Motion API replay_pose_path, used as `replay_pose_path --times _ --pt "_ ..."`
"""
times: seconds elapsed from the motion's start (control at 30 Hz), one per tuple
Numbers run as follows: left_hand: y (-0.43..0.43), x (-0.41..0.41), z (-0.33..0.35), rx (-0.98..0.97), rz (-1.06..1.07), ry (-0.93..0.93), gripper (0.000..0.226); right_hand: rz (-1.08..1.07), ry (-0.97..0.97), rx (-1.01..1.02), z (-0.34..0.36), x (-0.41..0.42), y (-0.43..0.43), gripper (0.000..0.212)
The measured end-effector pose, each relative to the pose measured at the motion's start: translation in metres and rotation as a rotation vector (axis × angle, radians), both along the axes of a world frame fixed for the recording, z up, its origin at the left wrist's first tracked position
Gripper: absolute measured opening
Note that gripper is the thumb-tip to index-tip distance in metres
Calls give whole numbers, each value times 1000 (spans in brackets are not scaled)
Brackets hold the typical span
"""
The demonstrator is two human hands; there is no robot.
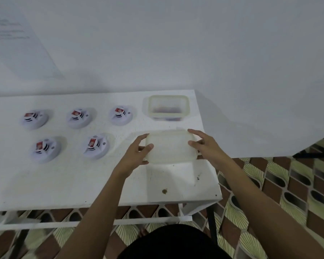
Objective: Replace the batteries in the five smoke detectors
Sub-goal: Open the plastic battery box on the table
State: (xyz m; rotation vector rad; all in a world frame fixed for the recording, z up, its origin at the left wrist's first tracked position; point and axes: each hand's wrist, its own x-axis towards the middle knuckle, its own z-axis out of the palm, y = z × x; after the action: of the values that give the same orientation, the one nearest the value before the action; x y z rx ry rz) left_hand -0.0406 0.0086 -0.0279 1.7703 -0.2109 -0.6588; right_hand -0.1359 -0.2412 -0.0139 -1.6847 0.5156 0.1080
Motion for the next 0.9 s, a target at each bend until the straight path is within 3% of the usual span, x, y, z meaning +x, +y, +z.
replay_pose_path --times 0.13,0.23,0.5,0.63,0.77,0.9 --pt "4 2 -2 -35 -44 43 45 17 18 250 -4 -4 -9 39" --pt "1 0 -2 -68 -55 23 42 17 -17 310 -6 -1 -9 46" --pt "3 2 -1 41 -79 -55 47 74 -11 -17 3 0 -4 34" --pt "-3 9 6 29 91 -85 54 20 -38 -146 1 2 2 26" --pt "-4 5 7 -119 190 -129 74 -32 24 -259 -1 4 10 43" --pt "-4 -1 2 8 34 -153 78 115 39 -280 6 7 21 58"
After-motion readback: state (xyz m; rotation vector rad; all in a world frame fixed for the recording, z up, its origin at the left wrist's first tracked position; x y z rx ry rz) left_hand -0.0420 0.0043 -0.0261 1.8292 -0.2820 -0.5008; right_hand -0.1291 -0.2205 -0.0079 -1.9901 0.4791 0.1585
